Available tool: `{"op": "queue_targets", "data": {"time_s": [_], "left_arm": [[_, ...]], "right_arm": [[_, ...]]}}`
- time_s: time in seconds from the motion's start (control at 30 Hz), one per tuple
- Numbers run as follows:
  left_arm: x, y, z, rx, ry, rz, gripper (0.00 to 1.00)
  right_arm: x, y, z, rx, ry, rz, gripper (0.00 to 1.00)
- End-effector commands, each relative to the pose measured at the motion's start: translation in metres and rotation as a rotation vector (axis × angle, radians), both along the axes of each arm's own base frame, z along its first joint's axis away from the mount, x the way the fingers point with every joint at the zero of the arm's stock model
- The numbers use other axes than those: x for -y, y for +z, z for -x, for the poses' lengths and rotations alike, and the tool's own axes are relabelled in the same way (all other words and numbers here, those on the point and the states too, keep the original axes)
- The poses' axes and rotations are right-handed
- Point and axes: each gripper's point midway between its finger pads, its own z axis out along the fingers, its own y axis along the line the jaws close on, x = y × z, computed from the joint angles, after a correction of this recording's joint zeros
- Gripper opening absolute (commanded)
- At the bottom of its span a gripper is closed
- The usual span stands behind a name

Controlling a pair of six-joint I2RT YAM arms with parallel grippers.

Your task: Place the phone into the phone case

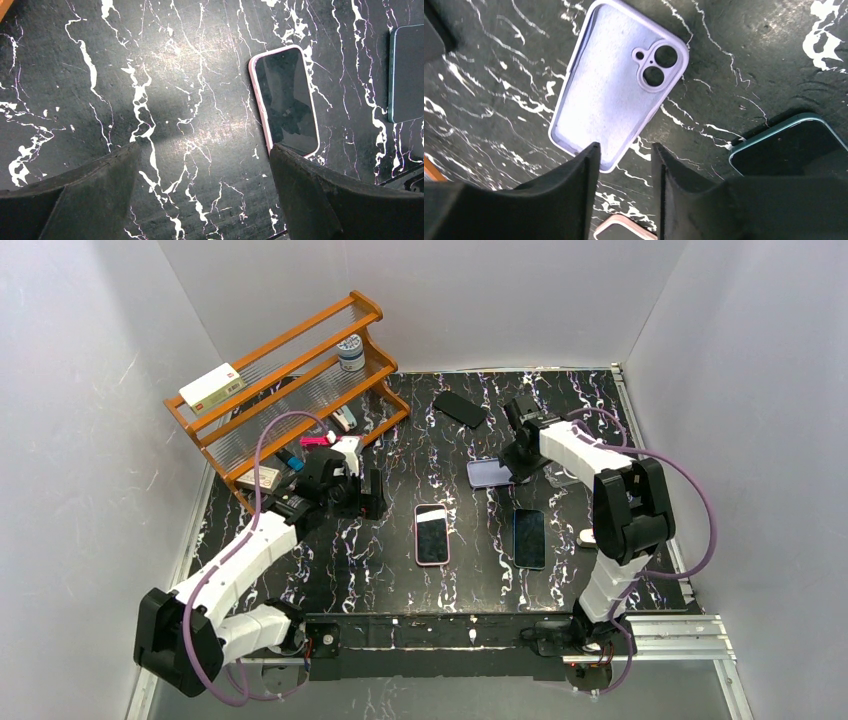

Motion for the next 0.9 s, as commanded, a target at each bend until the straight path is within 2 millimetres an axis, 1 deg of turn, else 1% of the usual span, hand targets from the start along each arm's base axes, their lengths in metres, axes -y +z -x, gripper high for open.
{"op": "queue_targets", "data": {"time_s": [0.0, 0.2, 0.4, 0.53, 0.87], "left_arm": [[-0.003, 0.019, -0.003, 0.054, 0.008, -0.002, 0.98], [-0.006, 0.02, -0.003, 0.064, 0.017, -0.009, 0.98], [-0.011, 0.024, -0.005, 0.085, 0.04, -0.024, 0.98], [-0.011, 0.023, -0.004, 0.08, 0.038, -0.025, 0.98], [-0.013, 0.022, -0.005, 0.083, 0.042, -0.033, 0.98]], "right_arm": [[0.004, 0.009, -0.003, -0.043, -0.141, -0.039, 0.47], [0.003, 0.004, 0.001, -0.057, -0.217, -0.079, 0.47], [0.007, 0.001, 0.004, -0.082, -0.253, -0.07, 0.47], [0.004, -0.003, 0.001, -0.079, -0.263, -0.086, 0.46], [-0.003, -0.024, 0.004, -0.131, -0.26, -0.106, 0.45]]}}
